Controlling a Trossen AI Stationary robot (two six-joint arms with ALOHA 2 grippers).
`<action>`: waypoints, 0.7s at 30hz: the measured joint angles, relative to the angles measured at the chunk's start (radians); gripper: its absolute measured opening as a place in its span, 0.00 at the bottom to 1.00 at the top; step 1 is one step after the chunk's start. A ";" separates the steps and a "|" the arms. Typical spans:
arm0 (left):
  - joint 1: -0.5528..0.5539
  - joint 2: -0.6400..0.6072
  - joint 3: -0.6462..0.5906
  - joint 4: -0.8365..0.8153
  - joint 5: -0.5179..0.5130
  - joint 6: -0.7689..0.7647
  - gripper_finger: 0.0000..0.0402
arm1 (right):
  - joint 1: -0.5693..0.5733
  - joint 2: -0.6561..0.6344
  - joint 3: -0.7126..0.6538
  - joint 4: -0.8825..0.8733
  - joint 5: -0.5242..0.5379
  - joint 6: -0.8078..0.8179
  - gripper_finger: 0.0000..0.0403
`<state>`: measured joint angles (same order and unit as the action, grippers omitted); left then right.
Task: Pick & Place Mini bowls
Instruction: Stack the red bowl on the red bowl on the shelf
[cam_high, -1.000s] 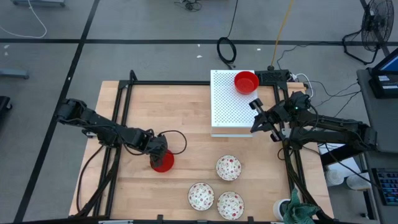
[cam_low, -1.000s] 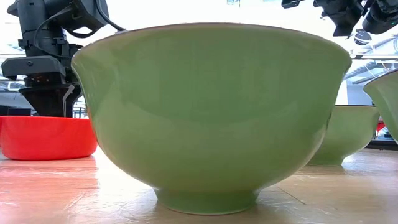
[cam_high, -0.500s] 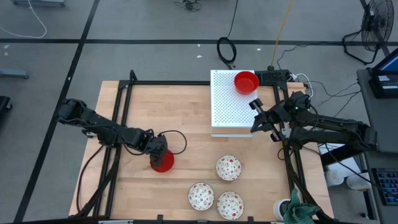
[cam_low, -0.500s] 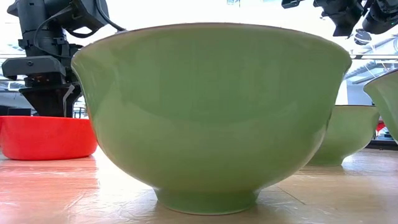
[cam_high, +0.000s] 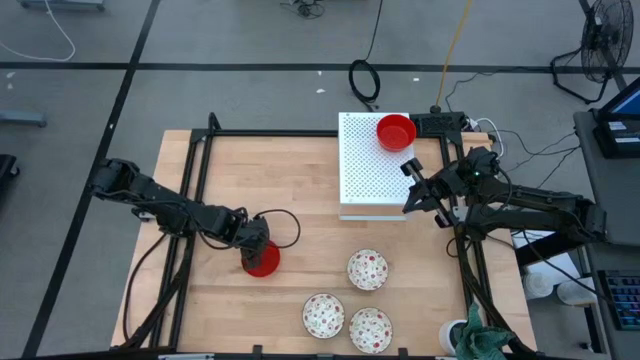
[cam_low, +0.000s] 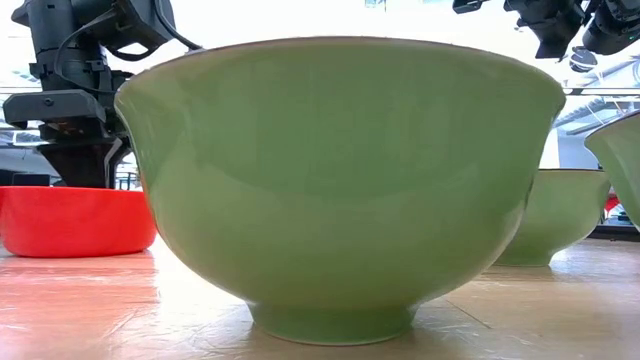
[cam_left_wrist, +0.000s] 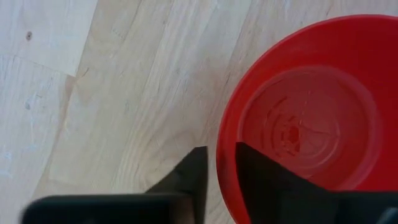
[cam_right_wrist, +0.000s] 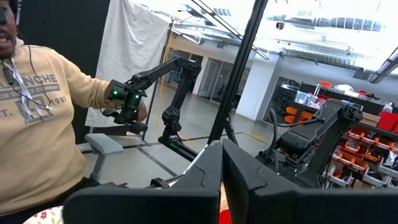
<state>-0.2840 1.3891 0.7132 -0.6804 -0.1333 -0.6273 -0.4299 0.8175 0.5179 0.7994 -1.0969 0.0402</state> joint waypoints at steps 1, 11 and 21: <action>0.000 0.000 0.000 0.000 0.000 0.000 0.15 | 0.000 0.000 0.000 0.000 0.000 0.000 0.00; 0.000 -0.001 0.002 -0.001 0.002 -0.004 0.08 | 0.000 0.000 0.000 0.000 0.000 0.000 0.00; 0.000 -0.001 0.001 0.004 0.002 -0.007 0.03 | 0.000 0.000 0.000 -0.003 0.000 -0.002 0.00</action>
<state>-0.2840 1.3881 0.7146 -0.6767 -0.1311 -0.6345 -0.4298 0.8174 0.5179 0.7959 -1.0969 0.0380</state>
